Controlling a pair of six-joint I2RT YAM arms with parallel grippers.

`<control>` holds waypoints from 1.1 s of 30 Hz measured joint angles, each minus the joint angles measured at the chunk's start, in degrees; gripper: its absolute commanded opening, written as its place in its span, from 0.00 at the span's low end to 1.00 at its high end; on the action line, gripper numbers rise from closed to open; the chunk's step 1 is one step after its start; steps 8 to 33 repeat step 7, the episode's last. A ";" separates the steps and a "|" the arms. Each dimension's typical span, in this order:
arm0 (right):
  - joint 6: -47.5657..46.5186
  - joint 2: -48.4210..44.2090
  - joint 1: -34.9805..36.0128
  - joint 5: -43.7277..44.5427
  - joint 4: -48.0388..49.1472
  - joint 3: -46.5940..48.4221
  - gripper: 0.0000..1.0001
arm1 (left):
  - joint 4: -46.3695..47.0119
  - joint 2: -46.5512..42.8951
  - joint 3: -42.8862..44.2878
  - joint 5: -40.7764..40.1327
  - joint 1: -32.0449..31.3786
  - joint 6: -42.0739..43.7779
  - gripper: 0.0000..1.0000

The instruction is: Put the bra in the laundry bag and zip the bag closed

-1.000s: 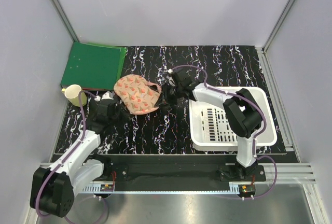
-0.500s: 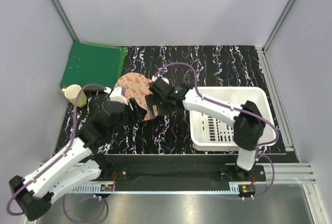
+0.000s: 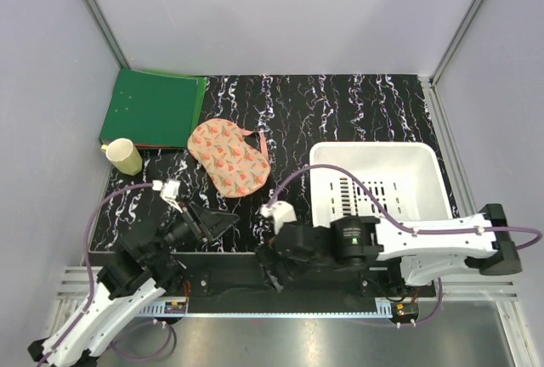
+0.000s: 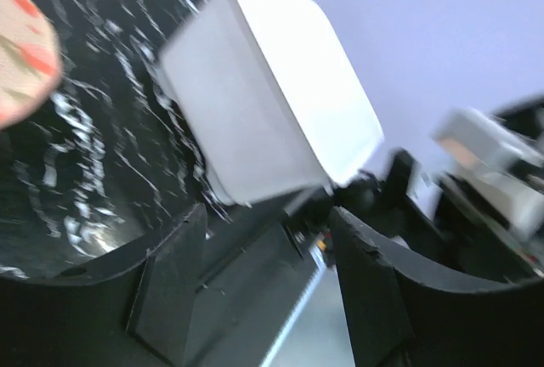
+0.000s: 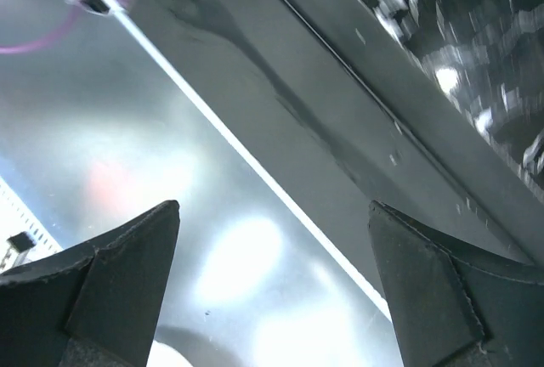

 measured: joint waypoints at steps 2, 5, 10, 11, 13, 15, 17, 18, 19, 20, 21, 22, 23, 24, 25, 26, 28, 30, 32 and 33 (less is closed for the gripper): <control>3.26 -4.15 0.66 0.26 1.70 -6.88 1.00 | 1.31 -1.66 -3.06 3.69 -0.02 -2.08 0.64; 7.63 -10.47 1.95 1.84 5.84 -16.57 1.00 | 1.79 -1.60 -8.07 9.64 -0.02 -4.70 0.65; 9.68 -15.87 3.08 3.17 8.52 -21.88 0.99 | 1.27 -1.55 -9.86 12.92 -0.02 -5.35 0.65; 9.68 -15.87 3.08 3.17 8.52 -21.88 0.99 | 1.27 -1.55 -9.86 12.92 -0.02 -5.35 0.65; 9.68 -15.87 3.08 3.17 8.52 -21.88 0.99 | 1.27 -1.55 -9.86 12.92 -0.02 -5.35 0.65; 9.68 -15.87 3.08 3.17 8.52 -21.88 0.99 | 1.27 -1.55 -9.86 12.92 -0.02 -5.35 0.65; 9.68 -15.87 3.08 3.17 8.52 -21.88 0.99 | 1.27 -1.55 -9.86 12.92 -0.02 -5.35 0.65; 9.68 -15.87 3.08 3.17 8.52 -21.88 0.99 | 1.27 -1.55 -9.86 12.92 -0.02 -5.35 0.65; 9.68 -15.87 3.08 3.17 8.52 -21.88 0.99 | 1.27 -1.55 -9.86 12.92 -0.02 -5.35 0.65; 9.68 -15.87 3.08 3.17 8.52 -21.88 0.99 | 1.27 -1.55 -9.86 12.92 -0.02 -5.35 0.65; 9.68 -15.87 3.08 3.17 8.52 -21.88 0.99 | 1.27 -1.55 -9.86 12.92 -0.02 -5.35 0.65; 9.68 -15.87 3.08 3.17 8.52 -21.88 0.99 | 1.27 -1.55 -9.86 12.92 -0.02 -5.35 0.65; 9.68 -15.87 3.08 3.17 8.52 -21.88 0.99 | 1.27 -1.55 -9.86 12.92 -0.02 -5.35 0.65; 9.68 -15.87 3.08 3.17 8.52 -21.88 0.99 | 1.27 -1.55 -9.86 12.92 -0.02 -5.35 0.65; 9.68 -15.87 3.08 3.17 8.52 -21.88 0.99 | 1.27 -1.55 -9.86 12.92 -0.02 -5.35 0.65; 9.68 -15.87 3.08 3.17 8.52 -21.88 0.99 | 1.27 -1.55 -9.86 12.92 -0.02 -5.35 0.65; 9.68 -15.87 3.08 3.17 8.52 -21.88 0.99 | 1.27 -1.55 -9.86 12.92 -0.02 -5.35 0.65; 9.68 -15.87 3.08 3.17 8.52 -21.88 0.99 | 1.27 -1.55 -9.86 12.92 -0.02 -5.35 0.65; 9.68 -15.87 3.08 3.17 8.52 -21.88 0.99 | 1.27 -1.55 -9.86 12.92 -0.02 -5.35 0.65; 9.68 -15.87 3.08 3.17 8.52 -21.88 0.99 | 1.27 -1.55 -9.86 12.92 -0.02 -5.35 0.65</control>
